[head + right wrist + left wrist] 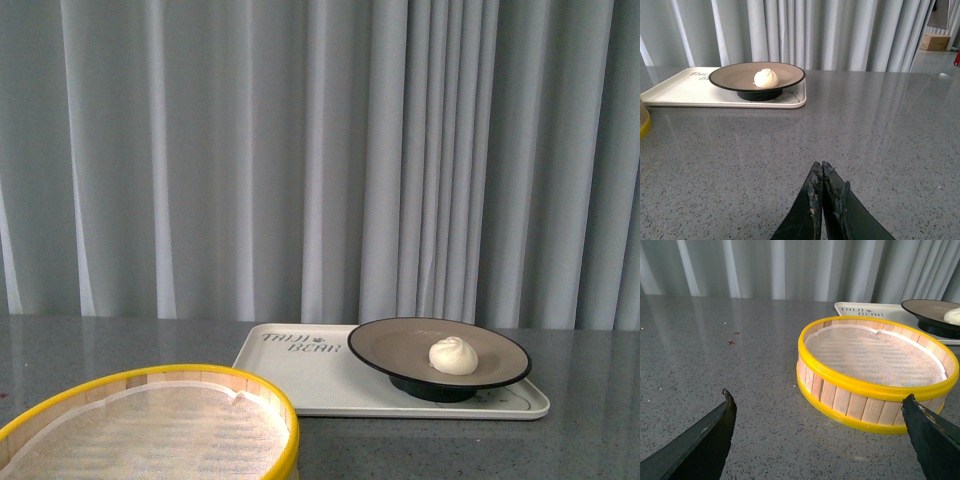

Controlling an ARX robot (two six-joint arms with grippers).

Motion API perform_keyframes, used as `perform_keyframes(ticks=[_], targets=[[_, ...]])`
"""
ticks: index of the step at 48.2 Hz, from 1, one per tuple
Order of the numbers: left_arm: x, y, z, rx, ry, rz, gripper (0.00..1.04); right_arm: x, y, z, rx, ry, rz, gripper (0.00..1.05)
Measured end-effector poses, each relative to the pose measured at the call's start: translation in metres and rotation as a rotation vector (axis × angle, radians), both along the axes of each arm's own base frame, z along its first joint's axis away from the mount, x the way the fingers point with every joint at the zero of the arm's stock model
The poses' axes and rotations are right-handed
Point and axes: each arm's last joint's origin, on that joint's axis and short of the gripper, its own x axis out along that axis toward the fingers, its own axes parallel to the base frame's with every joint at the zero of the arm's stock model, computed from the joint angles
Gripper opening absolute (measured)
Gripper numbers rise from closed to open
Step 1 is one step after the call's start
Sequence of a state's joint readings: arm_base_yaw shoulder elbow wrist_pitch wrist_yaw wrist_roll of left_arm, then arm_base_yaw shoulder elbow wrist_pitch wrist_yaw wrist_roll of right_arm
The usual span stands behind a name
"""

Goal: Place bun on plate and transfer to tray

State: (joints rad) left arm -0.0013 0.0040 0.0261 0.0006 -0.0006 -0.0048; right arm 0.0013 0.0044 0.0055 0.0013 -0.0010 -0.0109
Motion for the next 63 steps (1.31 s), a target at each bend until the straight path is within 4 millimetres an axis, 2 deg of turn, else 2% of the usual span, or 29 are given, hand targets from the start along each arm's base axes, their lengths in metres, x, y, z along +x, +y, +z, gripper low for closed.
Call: perform_keyframes(ticks=[8,12,16,21,36,39,63], targets=[[-0.0001,0.0,0.0001,0.0,-0.001,0.0,0.98,0.0,0.0,0.0,-0.001,0.0,0.0,0.03],[-0.0001,0.0,0.0001,0.0,-0.001,0.0,0.98,0.0,0.0,0.0,0.0,0.0,0.0,0.15],[-0.0001,0.0,0.0001,0.0,-0.001,0.0,0.98,0.0,0.0,0.0,0.0,0.0,0.0,0.34],[-0.0001,0.0,0.0001,0.0,-0.001,0.0,0.98,0.0,0.0,0.0,0.0,0.0,0.0,0.52],[-0.0001,0.0,0.0001,0.0,-0.001,0.0,0.98,0.0,0.0,0.0,0.0,0.0,0.0,0.98],[-0.0001,0.0,0.0001,0.0,-0.001,0.0,0.98,0.0,0.0,0.0,0.0,0.0,0.0,0.95],[-0.0001,0.0,0.0001,0.0,-0.001,0.0,0.98,0.0,0.0,0.0,0.0,0.0,0.0,0.96]])
